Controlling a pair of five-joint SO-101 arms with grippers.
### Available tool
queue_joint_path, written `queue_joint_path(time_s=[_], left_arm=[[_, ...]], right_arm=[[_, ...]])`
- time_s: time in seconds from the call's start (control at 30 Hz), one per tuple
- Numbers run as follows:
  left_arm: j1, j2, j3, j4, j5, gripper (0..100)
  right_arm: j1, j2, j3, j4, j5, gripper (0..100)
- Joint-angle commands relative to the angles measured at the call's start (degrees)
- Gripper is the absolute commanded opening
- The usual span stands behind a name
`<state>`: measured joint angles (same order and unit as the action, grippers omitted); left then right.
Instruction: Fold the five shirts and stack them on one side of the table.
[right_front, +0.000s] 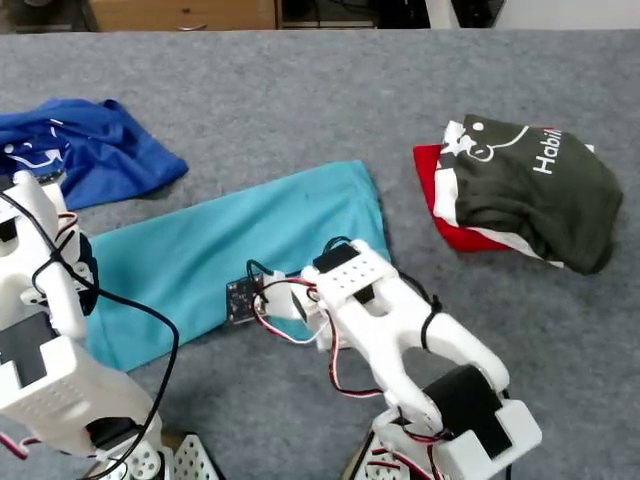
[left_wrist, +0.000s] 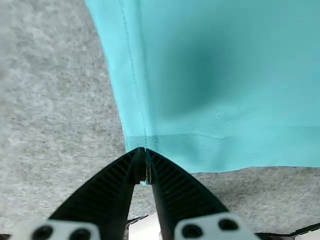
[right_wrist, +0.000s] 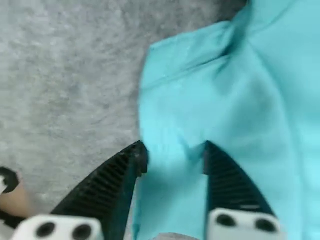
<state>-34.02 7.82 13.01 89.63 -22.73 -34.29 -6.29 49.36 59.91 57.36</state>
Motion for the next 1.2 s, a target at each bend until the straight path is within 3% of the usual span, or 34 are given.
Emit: queue_joint_path(time_s=[0.0, 0.33, 0.63, 1.1, 1.17], left_arm=[[-0.88, -2.42, -0.70, 0.09, -0.70, 2], [-0.88, -2.42, -0.70, 0.18, -2.55, 2], [-0.88, -2.42, -0.70, 0.00, -2.55, 2], [-2.46, -9.98, -4.22, 0.18, -5.10, 2], [-2.73, -12.00, -4.75, 0.18, -5.10, 2]], right_arm=[[-0.40, 2.15, 0.04, -0.79, -0.44, 0.9], [7.16, 2.59, -6.20, 0.00, -0.44, 0.1], [6.90, 3.12, -29.41, 12.57, 0.00, 0.1], [5.05, 25.89, -49.45, 1.23, -0.18, 0.6], [5.05, 26.68, -50.77, 0.97, -3.96, 3.6]])
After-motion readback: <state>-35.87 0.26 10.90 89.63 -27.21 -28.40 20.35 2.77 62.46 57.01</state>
